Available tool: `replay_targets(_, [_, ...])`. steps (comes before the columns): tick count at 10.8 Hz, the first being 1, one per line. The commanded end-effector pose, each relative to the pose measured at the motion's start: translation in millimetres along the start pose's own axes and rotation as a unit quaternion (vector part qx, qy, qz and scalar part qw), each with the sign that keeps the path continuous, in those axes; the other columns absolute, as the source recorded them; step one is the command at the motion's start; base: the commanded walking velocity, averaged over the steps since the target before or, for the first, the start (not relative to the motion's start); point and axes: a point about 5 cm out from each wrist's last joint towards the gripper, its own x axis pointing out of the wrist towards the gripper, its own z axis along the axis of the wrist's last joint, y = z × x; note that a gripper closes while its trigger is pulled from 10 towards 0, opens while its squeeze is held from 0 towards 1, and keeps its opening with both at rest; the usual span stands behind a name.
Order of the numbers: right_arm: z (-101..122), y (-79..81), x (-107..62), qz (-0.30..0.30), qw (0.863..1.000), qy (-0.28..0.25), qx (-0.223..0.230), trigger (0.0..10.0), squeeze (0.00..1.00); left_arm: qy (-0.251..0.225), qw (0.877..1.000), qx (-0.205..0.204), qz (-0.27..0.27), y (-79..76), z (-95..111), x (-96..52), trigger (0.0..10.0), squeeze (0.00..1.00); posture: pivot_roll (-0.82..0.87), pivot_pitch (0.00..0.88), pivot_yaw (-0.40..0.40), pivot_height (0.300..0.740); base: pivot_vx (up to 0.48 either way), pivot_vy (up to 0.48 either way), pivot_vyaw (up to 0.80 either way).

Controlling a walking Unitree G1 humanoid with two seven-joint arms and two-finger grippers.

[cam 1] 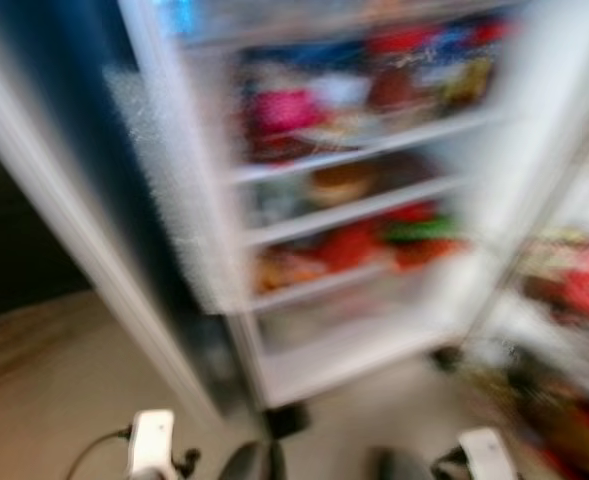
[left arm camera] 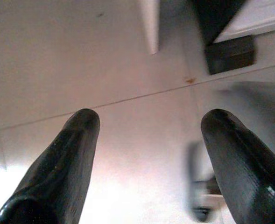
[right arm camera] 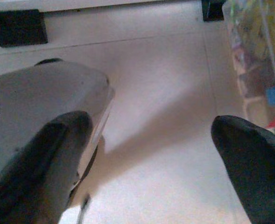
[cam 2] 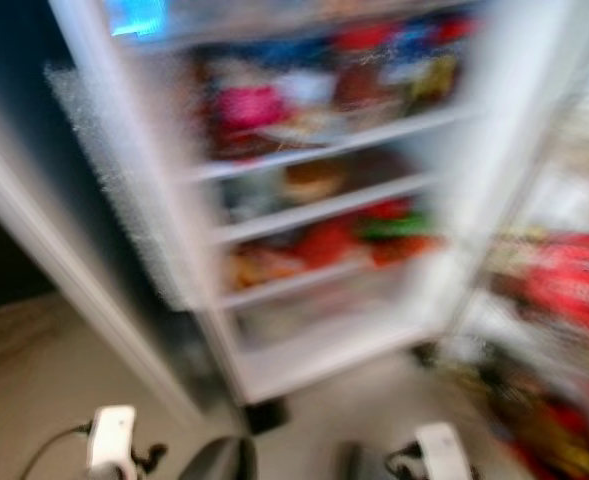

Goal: Restocking fridge

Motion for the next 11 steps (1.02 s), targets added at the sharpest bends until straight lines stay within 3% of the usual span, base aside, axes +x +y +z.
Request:
replay_targets(1, [3.2, 12.2, 2.9, 0.019, 1.000, -0.005, 0.007, 10.0, 0.00, 0.008, 1.000, 0.004, 0.014, 9.8, -2.2, -1.2, 10.0, 0.00, 0.05, 0.023, 0.024, 0.596, 0.000, 0.390, 0.00])
replay_targets(3, [0.6, 11.7, 2.8, 0.012, 1.000, 0.004, 0.024, 10.0, 0.00, 0.007, 1.000, 0.005, 0.014, 10.2, -1.6, -1.1, 10.0, 0.00, 0.05, 0.023, 0.024, 0.596, 0.000, 0.375, 0.00])
replay_targets(5, [-1.7, 10.3, 2.5, -0.010, 0.998, 0.004, 0.064, 10.0, 0.00, 0.006, 1.000, 0.012, 0.015, 10.5, -0.7, -1.0, 10.0, 0.00, 0.05, 0.018, 0.023, 0.596, 0.000, 0.000, 0.00])
replay_targets(7, [-4.3, 9.7, 2.2, -0.027, 0.995, 0.010, 0.091, 10.0, 0.00, 0.006, 1.000, 0.007, 0.014, 10.0, -0.9, -1.0, 10.0, 0.00, 0.05, 0.012, 0.026, 0.631, 0.000, 0.000, 0.00])
replay_targets(11, [-5.4, 10.1, 2.2, -0.032, 0.995, 0.012, 0.095, 10.0, 0.00, 0.012, 1.000, 0.008, 0.012, 8.5, -3.2, -1.1, 10.0, 0.00, 0.04, 0.000, 0.028, 0.701, 0.000, 0.000, 0.00])
